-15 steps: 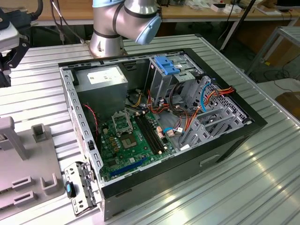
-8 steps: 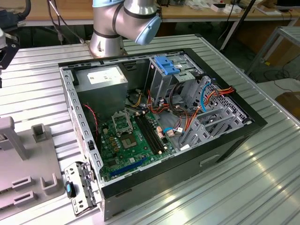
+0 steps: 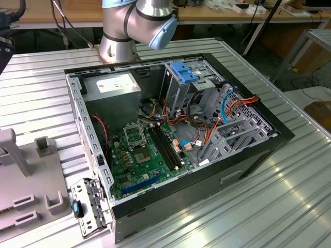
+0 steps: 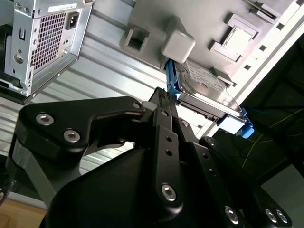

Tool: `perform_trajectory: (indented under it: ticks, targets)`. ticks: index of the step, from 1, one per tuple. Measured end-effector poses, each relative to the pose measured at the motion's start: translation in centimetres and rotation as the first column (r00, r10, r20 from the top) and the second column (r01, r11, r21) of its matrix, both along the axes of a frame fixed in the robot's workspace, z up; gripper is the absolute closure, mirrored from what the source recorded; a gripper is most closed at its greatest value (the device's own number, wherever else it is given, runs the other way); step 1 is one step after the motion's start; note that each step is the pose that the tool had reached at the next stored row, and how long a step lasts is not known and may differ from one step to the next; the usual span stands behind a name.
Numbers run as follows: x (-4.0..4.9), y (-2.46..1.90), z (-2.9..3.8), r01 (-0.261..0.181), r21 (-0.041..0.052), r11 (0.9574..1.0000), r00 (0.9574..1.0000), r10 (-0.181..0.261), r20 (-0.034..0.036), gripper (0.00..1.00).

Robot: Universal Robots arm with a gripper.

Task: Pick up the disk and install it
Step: 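Reach for the disk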

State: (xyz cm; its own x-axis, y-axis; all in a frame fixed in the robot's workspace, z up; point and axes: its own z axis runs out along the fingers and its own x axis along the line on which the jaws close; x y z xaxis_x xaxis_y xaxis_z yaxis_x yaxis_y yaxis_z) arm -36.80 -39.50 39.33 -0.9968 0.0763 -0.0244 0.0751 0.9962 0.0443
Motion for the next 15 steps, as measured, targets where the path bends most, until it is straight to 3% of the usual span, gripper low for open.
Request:
perform_trajectory:
  ticks: [15]
  targets:
    - [-2.14,0.07,0.00,0.000,0.0000,1.0000,1.0000,0.000,0.0001,0.89]
